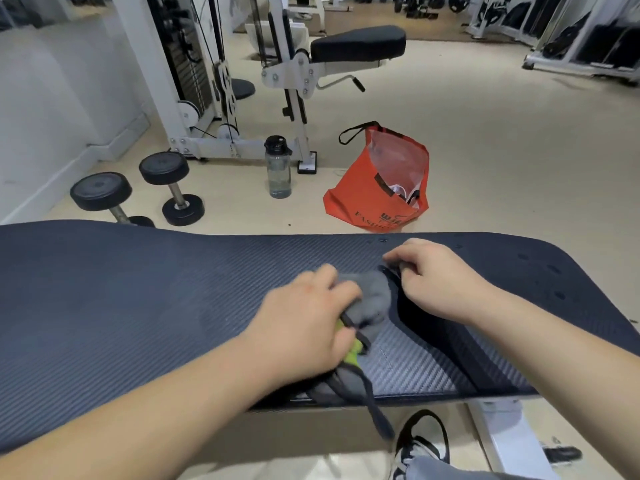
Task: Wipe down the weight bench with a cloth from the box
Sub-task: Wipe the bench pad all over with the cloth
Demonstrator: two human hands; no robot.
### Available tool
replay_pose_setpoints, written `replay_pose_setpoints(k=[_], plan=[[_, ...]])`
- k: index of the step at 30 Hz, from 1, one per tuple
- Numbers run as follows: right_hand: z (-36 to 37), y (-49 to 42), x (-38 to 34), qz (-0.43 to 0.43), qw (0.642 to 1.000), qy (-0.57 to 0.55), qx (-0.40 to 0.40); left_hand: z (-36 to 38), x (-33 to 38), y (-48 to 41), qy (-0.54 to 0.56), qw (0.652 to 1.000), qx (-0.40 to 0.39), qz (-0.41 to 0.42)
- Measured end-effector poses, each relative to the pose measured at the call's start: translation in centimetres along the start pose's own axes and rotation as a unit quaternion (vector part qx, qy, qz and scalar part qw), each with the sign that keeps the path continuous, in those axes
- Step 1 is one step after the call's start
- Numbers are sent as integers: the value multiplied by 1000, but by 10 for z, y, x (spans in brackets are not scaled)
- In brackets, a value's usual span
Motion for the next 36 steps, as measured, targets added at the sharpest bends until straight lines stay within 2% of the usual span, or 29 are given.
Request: replay_pose_setpoints(k=[4,5,7,9,10,11,12,15,16,18,21,22,26,27,33,36], plan=[[-2,6,9,12,1000,3,-15,-11,-53,-12,-44,977,42,-205],[-2,7,11,13,1000,6,-15,-11,-53,-10,-55,971,48,-226],[-4,7,16,17,1000,11,-10,-5,-31,0,-61,981,37,-181],[-5,6,20,20,1000,12,-1,0,3,15,-18,998,17,-60],[-5,6,21,21,1000,12,4,2,10,17,3,1000,2,-26],[-6,6,23,24,1000,12,7,1,7,13,12,1000,-2,-21],[-6,5,24,28,999,14,7,-1,-2,5,6,999,1,-46],[-8,6,32,49,998,26,-4,-8,-29,-13,-52,979,41,-193],[-9,7,35,55,998,33,-8,-8,-27,-13,-70,974,45,-210],[-9,9,39,58,997,54,-21,-3,-8,-7,-81,982,35,-165],[-7,11,39,52,994,88,-46,-1,10,1,-17,998,9,-53],[-6,11,38,53,993,92,-51,-2,2,-4,-8,998,9,-59],[-6,10,38,62,992,91,-55,-8,-35,-24,-56,975,50,-208],[-6,9,39,65,992,91,-55,-7,-32,-24,-66,973,53,-216],[-7,7,40,69,992,88,-63,8,22,-9,-10,998,21,-63],[-7,11,40,59,992,85,-70,7,-7,-28,-37,989,33,-142]])
Point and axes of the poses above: each hand's wrist, its own y-axis away from the middle knuckle, its own z-axis out of the palm, x = y × z, the point moved 4 cm from there along -y, towards the middle knuckle, and after that the axes turned 3 degrees about y, right-handed, at the moved point
